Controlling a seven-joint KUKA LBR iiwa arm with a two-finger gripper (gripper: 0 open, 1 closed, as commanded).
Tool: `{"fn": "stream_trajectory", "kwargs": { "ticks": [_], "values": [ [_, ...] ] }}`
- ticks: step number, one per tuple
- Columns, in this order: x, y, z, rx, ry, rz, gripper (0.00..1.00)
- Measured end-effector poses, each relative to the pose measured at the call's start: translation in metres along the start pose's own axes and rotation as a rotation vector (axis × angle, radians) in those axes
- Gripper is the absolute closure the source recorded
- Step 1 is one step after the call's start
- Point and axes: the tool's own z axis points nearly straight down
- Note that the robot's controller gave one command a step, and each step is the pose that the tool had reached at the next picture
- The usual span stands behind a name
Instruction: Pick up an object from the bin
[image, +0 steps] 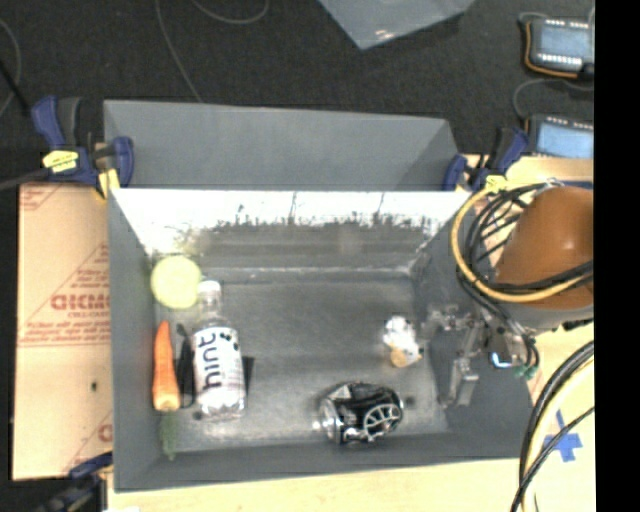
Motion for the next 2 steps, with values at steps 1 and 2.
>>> {"fn": "stream_trajectory", "kwargs": {
  "ticks": [1,2],
  "values": [
    [-0.001,0.000,-0.004,0.001,-0.007,-0.004,0.00],
    [0.013,0.024,0.041,0.004,-0.012,-0.040,0.00]
  ]
}}
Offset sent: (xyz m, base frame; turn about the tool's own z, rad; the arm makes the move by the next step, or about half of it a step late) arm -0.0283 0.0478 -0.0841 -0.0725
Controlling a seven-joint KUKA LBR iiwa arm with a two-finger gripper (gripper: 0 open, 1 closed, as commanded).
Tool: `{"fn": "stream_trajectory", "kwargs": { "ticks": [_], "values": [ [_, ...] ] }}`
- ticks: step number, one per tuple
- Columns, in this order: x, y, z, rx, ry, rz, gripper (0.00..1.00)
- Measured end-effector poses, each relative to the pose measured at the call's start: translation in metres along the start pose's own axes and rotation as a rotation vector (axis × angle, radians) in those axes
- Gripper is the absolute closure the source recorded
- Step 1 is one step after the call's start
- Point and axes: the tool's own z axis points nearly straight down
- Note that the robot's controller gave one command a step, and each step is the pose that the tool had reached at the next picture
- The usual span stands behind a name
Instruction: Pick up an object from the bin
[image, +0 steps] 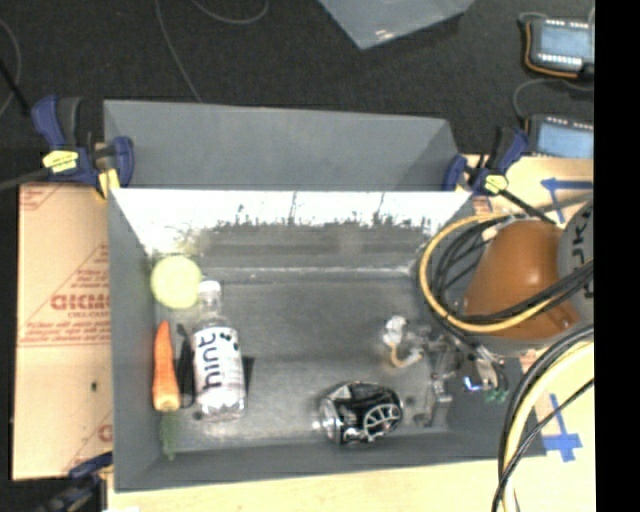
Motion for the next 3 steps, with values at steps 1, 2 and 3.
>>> {"fn": "stream_trajectory", "kwargs": {
  "ticks": [1,2,3],
  "values": [
    [0.006,0.047,0.035,-0.002,0.004,0.023,0.00],
    [-0.001,0.069,0.038,-0.002,0.001,-0.091,0.00],
    [-0.014,0.086,0.041,0.001,-0.006,-0.512,1.00]
  ]
}}
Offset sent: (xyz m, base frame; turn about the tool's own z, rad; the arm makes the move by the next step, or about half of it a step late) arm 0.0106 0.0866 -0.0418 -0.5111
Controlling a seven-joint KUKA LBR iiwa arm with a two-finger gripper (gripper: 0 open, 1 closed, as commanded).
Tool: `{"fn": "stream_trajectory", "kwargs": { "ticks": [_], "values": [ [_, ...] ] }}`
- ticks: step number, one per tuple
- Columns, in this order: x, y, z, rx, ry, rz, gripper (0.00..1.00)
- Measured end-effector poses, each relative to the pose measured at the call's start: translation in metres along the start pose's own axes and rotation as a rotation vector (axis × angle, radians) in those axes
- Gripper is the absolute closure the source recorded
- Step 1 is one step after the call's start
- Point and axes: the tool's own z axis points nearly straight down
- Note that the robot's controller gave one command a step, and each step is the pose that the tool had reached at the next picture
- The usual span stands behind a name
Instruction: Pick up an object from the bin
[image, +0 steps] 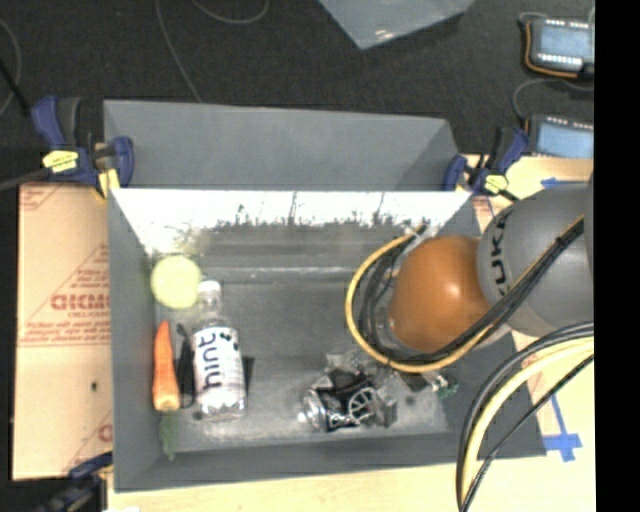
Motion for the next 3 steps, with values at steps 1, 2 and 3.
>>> {"fn": "stream_trajectory", "kwargs": {
  "ticks": [1,2,3],
  "values": [
    [0.000,0.000,0.000,0.000,0.000,-0.001,1.00],
    [-0.001,0.004,-0.043,-0.005,0.007,0.008,1.00],
    [-0.009,0.000,-0.098,-0.002,0.003,0.008,1.00]
  ]
}}
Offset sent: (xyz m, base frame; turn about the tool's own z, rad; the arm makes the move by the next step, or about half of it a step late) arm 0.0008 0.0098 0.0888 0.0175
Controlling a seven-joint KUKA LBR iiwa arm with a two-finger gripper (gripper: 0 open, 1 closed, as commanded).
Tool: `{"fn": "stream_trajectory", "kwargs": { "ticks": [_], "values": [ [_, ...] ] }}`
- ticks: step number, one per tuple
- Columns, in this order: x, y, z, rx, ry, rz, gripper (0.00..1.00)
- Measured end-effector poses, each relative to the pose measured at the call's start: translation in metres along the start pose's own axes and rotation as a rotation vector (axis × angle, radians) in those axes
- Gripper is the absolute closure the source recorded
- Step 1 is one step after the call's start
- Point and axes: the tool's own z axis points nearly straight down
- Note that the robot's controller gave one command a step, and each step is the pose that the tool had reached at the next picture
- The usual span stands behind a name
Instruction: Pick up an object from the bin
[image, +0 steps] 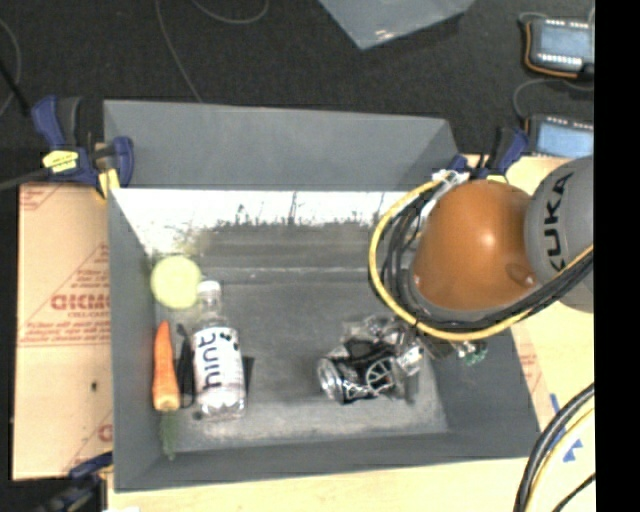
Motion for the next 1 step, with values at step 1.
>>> {"fn": "stream_trajectory", "kwargs": {
  "ticks": [1],
  "values": [
    [-0.0126,0.0081,-0.0420,0.001,0.000,-0.006,1.00]
  ]
}}
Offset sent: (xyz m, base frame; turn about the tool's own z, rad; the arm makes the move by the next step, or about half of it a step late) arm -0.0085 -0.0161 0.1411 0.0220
